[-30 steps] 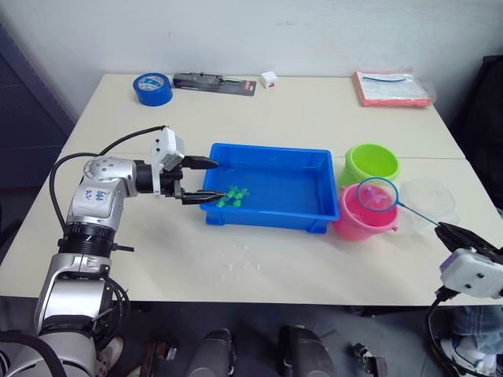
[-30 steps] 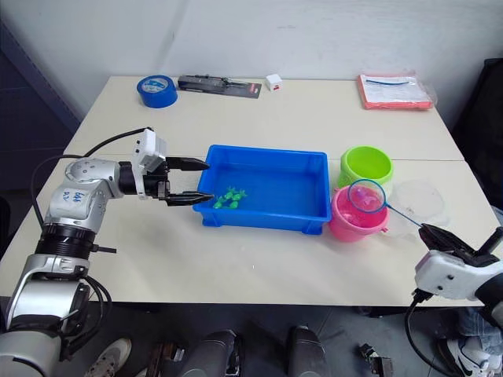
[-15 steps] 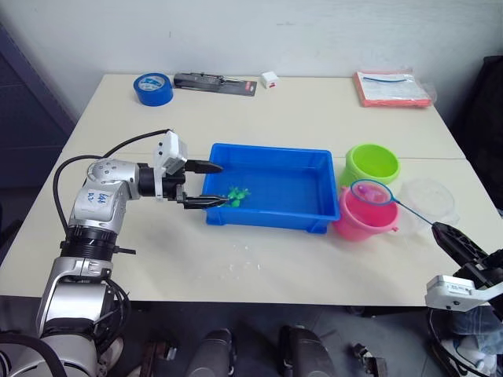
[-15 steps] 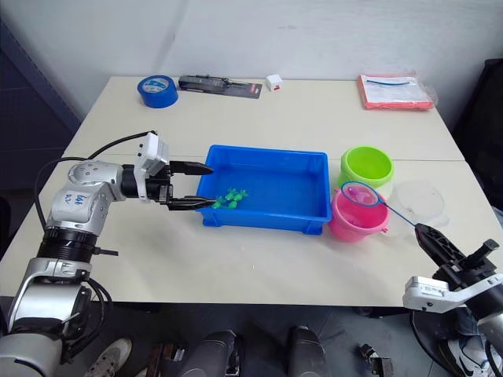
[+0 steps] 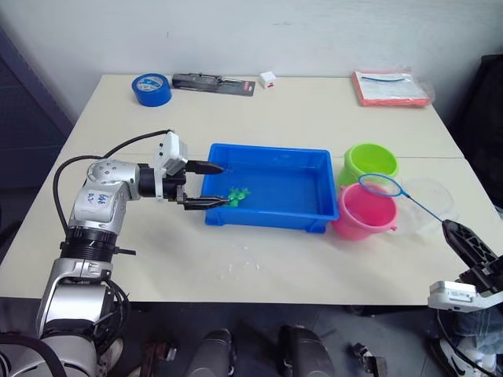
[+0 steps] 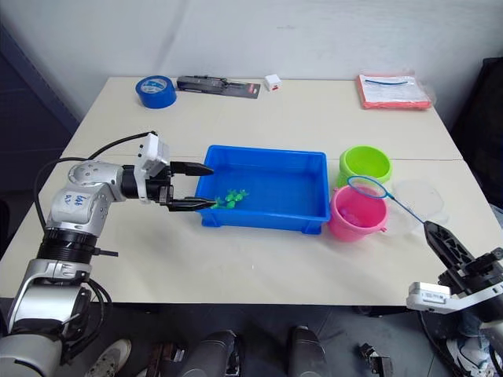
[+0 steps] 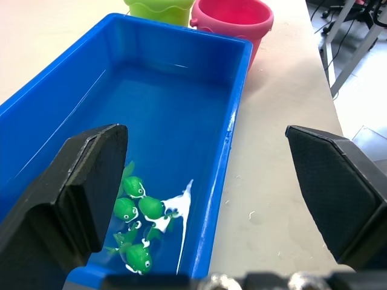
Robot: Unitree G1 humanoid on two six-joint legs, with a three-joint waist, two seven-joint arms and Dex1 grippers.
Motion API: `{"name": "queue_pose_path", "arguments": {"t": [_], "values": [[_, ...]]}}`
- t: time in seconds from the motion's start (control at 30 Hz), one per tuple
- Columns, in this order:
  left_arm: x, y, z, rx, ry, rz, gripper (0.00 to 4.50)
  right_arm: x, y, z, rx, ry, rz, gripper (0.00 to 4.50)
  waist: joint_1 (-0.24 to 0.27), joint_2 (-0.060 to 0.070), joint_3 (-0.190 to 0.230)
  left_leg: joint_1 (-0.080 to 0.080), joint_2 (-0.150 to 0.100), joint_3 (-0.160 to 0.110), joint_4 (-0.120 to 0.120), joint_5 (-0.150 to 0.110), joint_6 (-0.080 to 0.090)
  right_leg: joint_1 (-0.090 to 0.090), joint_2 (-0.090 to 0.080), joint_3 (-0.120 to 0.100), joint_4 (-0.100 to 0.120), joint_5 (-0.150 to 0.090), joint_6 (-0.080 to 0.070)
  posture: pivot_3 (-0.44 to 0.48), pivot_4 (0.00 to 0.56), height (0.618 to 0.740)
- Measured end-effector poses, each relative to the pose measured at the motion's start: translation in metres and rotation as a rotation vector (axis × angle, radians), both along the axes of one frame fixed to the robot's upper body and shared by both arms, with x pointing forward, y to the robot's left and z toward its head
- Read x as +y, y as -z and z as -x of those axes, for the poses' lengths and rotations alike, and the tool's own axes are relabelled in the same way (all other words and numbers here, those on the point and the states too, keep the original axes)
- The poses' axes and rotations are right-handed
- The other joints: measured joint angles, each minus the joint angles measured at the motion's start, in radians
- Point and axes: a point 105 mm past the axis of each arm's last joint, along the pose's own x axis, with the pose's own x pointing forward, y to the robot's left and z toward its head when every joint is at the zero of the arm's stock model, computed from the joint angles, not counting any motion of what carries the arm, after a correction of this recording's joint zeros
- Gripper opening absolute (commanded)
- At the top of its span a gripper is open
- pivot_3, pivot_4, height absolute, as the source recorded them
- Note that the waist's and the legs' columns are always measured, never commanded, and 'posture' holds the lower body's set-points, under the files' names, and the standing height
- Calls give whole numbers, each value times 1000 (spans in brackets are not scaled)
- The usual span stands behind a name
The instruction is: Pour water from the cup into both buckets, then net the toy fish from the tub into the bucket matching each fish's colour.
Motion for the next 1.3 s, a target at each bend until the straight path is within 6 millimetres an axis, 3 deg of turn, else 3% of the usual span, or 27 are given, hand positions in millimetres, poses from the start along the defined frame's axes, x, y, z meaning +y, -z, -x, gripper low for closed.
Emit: {"name": "queue_pose_path", "arguments": {"t": [0.17,0.27,0.4,0.63,0.87,1.03,1.13,1.3], "values": [[1,0,-1,-2,-9,2,4500,15,-44,-24,-100,-88,10,797,-16,0,0,1,1,1,-1,0,0,1,0,0,0,0,0,0,150,737],[9,-2,-2,-9,-42,2,4500,35,-60,-51,-77,-143,-84,797,-24,0,0,2,2,1,-1,0,0,2,1,0,-2,0,0,0,150,737],[23,-2,-3,-8,-104,-6,4500,64,-56,-84,175,-213,-301,797,-22,0,0,3,3,0,-2,0,0,2,1,-1,-1,0,0,0,150,737],[48,-6,-5,-18,-216,-11,4500,105,-62,-105,590,-310,-595,797,-20,0,0,3,1,-3,1,0,0,5,-2,-2,-1,0,0,0,150,737],[66,-8,-3,-22,-297,-29,4500,136,-58,-122,1058,-260,-847,797,-20,0,0,1,2,-6,1,0,0,3,-5,-5,-1,0,0,0,150,737],[71,-6,2,-16,-318,-31,4500,158,-48,-129,1228,-213,-922,797,-22,0,0,-4,1,-7,4,0,0,-1,-5,-5,0,0,0,0,150,737],[69,-6,5,-9,-317,-28,4500,175,-31,-127,1334,-167,-918,797,-20,0,0,-6,-1,-10,6,0,0,-3,-5,-8,5,0,0,0,150,737],[67,-5,10,-5,-318,-31,4500,165,-14,-139,1325,-12,-875,797,-21,0,0,-7,-3,-10,7,0,0,-3,-5,-8,6,0,0,0,150,737]]}}
